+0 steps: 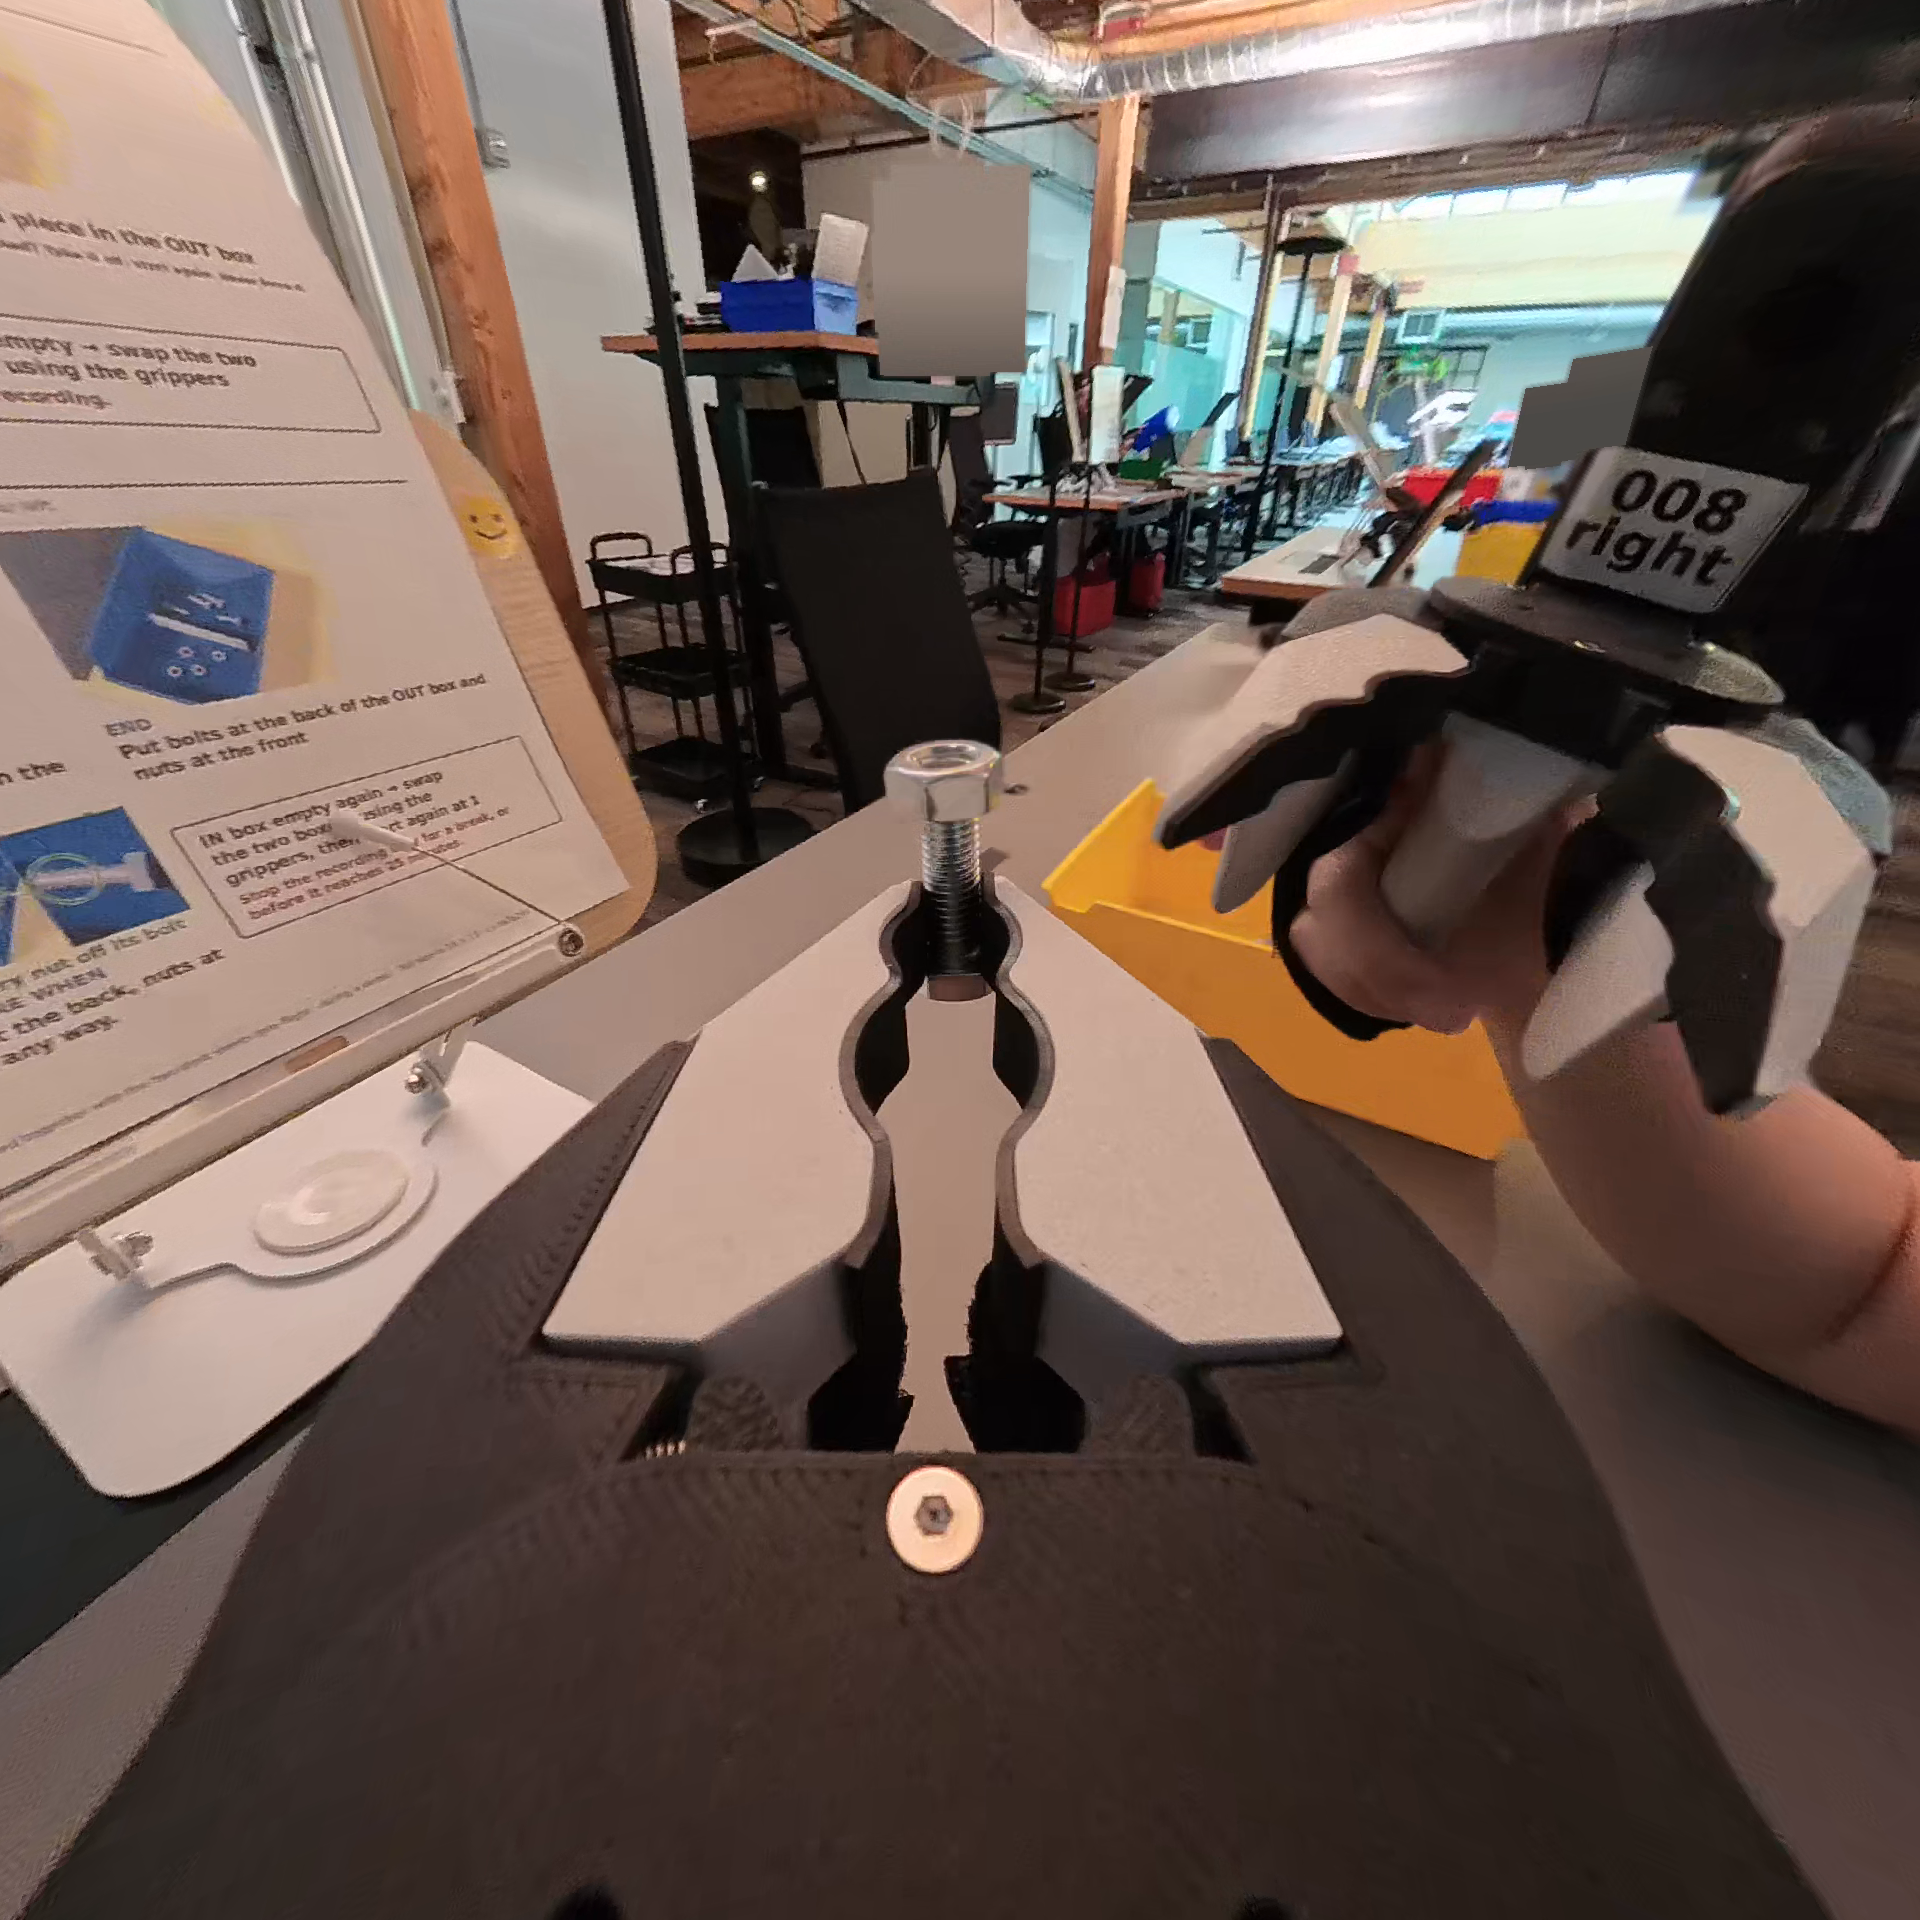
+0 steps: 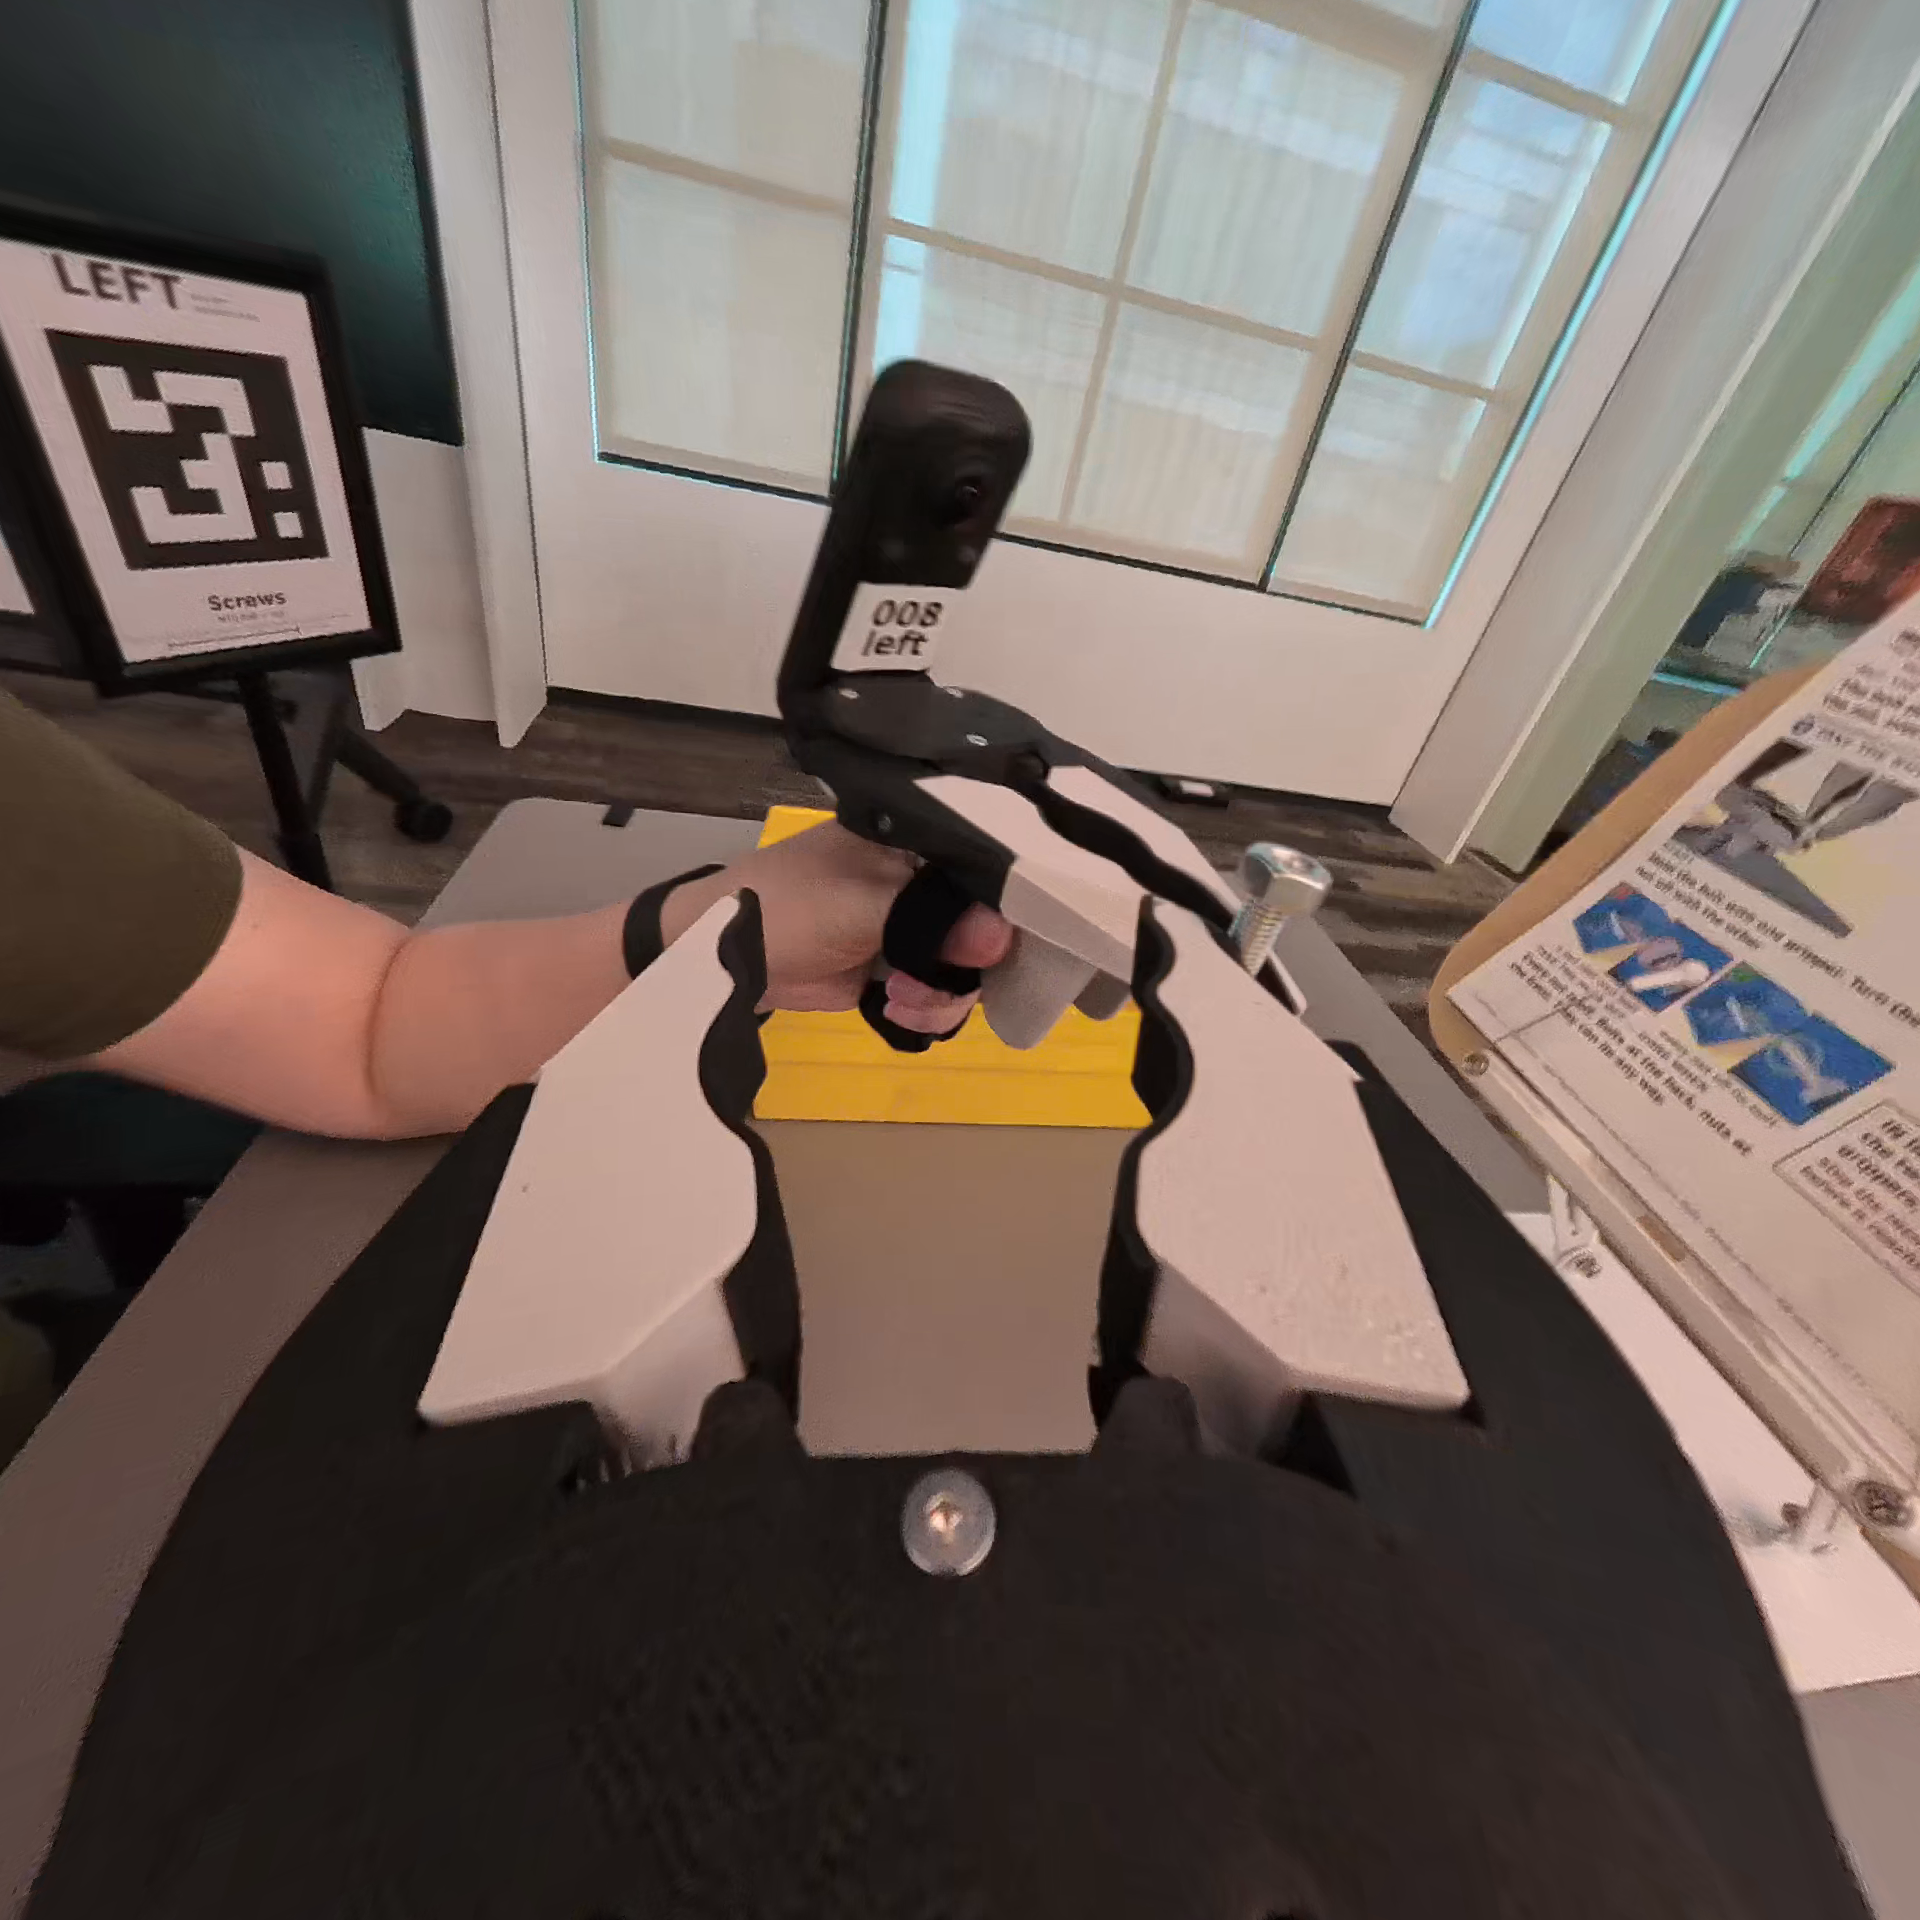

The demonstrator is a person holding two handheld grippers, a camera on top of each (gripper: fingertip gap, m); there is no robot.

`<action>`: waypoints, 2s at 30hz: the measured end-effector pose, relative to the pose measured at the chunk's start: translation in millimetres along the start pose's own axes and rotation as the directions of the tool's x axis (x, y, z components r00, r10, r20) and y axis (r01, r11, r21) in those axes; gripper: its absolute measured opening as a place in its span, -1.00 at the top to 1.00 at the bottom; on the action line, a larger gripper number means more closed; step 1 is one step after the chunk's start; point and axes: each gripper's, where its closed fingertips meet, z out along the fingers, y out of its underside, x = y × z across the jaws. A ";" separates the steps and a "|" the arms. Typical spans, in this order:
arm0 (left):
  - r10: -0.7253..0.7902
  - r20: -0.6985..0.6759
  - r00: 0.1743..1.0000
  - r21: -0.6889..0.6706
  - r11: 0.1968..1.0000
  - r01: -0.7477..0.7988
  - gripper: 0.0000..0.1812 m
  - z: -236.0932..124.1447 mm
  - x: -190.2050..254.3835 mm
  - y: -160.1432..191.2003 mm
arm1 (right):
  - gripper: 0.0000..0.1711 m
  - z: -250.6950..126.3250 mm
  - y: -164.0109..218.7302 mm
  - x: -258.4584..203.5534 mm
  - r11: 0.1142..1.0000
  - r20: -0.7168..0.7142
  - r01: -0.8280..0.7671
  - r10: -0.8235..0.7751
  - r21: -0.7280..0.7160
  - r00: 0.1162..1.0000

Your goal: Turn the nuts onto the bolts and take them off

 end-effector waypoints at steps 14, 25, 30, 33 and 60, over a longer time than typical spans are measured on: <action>-0.077 -0.090 0.993 0.032 0.996 0.080 0.92 -3.9 8.4 -8.5 | 0.00 -2.5 -20.6 -15.6 0.993 -0.016 0.103 -0.102 0.056 0.995; -0.081 -0.157 0.984 0.071 0.993 0.093 0.92 -3.7 25.5 -17.5 | -0.31 5.7 -13.4 -8.0 0.999 -0.063 0.032 -0.032 0.006 0.998; -0.116 -0.170 0.979 0.062 0.990 0.128 0.92 -7.9 20.3 -17.7 | -0.22 0.5 -23.5 -7.6 0.999 -0.115 0.038 -0.035 0.024 0.993; -0.090 -0.275 0.957 0.044 0.993 0.106 0.92 -2.5 48.4 -17.0 | -0.30 8.0 -10.3 6.4 1.000 -0.151 -0.006 0.006 -0.001 0.988; -0.057 -0.265 0.963 0.027 0.997 0.066 0.92 2.3 58.7 -14.9 | -0.20 -5.1 -4.4 3.6 0.995 -0.114 -0.061 0.051 -0.084 0.992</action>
